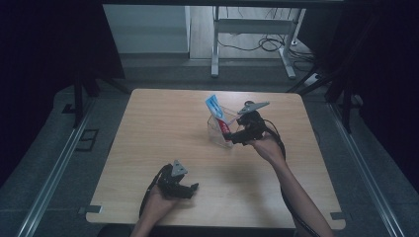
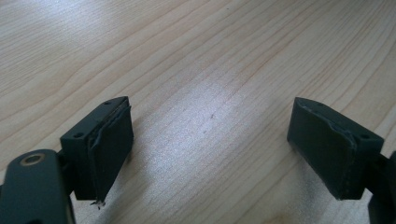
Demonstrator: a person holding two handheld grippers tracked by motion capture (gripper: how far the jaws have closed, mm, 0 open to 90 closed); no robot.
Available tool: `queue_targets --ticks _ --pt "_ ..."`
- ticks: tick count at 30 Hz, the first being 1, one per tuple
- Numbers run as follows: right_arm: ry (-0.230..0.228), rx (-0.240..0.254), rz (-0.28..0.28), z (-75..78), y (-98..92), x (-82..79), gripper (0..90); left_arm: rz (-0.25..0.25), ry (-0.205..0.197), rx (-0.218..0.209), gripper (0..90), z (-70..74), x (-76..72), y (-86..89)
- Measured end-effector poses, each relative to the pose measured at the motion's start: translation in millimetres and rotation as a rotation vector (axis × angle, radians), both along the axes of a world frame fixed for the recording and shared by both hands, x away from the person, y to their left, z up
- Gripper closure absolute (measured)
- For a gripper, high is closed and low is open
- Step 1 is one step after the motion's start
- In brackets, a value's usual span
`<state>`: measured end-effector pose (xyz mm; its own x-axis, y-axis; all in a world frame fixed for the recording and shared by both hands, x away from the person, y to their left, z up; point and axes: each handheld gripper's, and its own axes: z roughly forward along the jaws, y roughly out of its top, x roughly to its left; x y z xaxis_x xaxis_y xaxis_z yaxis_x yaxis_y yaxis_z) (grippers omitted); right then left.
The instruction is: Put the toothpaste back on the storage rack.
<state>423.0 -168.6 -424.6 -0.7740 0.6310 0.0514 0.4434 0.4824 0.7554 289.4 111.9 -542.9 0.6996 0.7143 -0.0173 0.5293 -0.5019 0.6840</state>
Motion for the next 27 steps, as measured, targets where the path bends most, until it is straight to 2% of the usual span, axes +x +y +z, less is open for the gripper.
queue_targets --ticks 11,16,27 --pt "-0.007 0.046 -0.010 5.0 -5.5 -8.2 13.6 -0.002 -0.002 0.001 14.4 0.0 0.2 0.1" --pt "-0.019 0.045 -0.008 6.8 -8.7 -14.3 13.6 -0.001 -0.002 0.001 14.4 0.0 0.2 0.1" --pt "-0.016 0.049 -0.010 -3.7 -22.6 -25.3 13.6 0.001 0.000 -0.001 14.4 -0.1 0.0 -0.1"
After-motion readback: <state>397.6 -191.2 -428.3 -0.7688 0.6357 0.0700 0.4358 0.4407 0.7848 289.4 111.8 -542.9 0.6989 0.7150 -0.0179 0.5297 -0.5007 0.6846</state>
